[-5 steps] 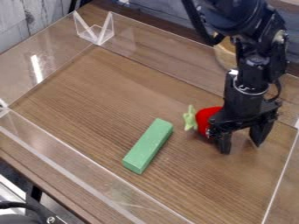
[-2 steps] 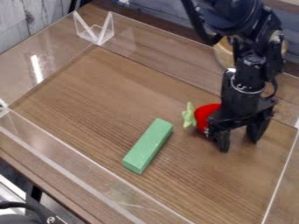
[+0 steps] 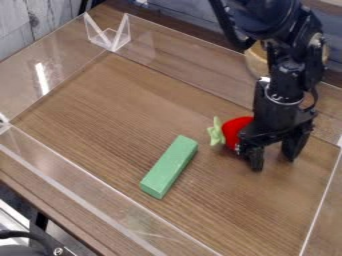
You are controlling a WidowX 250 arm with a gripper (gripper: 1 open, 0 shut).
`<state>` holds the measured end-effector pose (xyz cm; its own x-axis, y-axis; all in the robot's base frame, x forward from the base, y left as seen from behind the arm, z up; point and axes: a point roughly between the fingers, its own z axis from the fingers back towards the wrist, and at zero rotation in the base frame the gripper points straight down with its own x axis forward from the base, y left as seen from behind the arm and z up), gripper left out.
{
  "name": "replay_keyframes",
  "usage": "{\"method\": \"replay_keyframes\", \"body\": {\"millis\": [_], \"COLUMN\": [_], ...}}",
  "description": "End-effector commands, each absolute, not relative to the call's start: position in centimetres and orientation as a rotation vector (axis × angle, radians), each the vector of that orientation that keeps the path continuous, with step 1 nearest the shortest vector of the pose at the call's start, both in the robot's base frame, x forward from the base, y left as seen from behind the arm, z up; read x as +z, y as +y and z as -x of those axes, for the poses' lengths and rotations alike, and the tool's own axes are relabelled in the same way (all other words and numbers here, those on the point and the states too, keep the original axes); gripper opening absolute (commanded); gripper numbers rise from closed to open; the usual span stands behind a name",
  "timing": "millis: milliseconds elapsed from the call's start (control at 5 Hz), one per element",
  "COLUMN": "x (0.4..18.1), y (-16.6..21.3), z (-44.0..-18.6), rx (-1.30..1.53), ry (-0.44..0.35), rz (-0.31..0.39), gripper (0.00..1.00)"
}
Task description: Move the red object to the left side of the table
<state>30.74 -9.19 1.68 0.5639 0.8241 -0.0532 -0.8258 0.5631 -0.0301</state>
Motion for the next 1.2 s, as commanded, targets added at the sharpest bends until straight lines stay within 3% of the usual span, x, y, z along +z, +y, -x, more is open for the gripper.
{"method": "replay_keyframes", "body": {"millis": [0, 200, 1000], "x": [1.98, 1.61, 1.57], "y": [-8.61, -8.38, -7.74], "z": [-31.81, -31.89, -31.07], "rx": [0.988, 0.994, 1.045], "ry": [0.008, 0.011, 0.066], "rz": [0.068, 0.063, 0.039], "gripper": [1.00, 0.00, 0.00]}}
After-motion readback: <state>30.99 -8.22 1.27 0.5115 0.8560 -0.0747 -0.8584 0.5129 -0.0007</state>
